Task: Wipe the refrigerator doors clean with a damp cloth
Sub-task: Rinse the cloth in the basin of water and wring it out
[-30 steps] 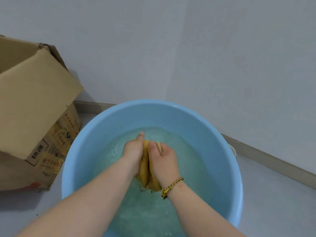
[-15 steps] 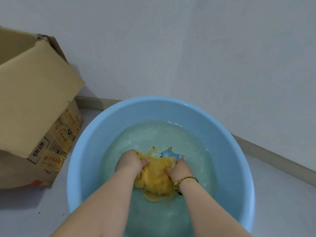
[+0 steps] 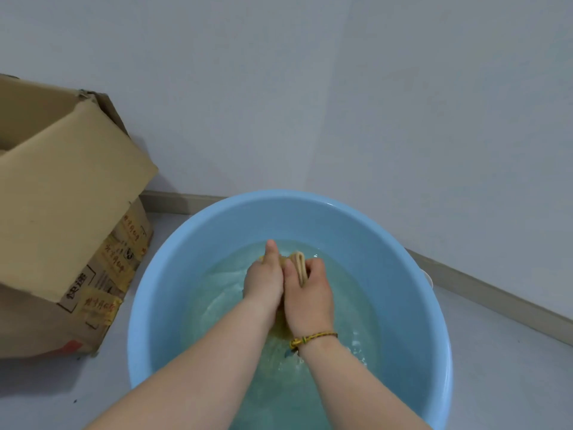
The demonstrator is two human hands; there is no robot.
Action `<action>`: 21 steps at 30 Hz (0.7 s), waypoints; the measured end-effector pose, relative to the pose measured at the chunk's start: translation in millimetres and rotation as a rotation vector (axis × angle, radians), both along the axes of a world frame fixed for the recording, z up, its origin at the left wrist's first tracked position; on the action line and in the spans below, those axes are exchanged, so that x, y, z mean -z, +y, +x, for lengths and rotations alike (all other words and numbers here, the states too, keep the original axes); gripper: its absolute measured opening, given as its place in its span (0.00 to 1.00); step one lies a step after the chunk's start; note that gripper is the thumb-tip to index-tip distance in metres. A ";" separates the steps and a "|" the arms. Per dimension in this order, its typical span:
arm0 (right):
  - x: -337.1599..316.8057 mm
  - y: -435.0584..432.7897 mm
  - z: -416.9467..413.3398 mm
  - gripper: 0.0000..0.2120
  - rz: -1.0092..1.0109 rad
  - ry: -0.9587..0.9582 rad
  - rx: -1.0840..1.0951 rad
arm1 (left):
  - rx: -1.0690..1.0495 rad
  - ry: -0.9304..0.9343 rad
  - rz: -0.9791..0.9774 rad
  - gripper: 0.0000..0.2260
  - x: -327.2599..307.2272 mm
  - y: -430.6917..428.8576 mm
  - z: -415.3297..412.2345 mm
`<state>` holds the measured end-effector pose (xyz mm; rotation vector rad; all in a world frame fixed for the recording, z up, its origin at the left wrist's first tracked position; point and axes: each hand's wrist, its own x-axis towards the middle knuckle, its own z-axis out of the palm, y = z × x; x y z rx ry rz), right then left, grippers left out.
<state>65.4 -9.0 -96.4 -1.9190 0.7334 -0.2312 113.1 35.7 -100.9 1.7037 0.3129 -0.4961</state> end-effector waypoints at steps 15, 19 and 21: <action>-8.7 -23.8 -2.1 0.18 0.024 -0.102 0.017 | -0.078 0.063 -0.300 0.20 -11.9 0.4 -32.3; -12.0 -15.7 -13.0 0.06 -0.083 -0.233 -0.202 | 0.017 -0.005 -0.478 0.17 -14.0 8.2 -29.6; -8.8 -7.3 -20.6 0.10 -0.292 -0.297 -0.410 | -0.043 -0.013 -0.563 0.24 -11.4 11.0 -28.9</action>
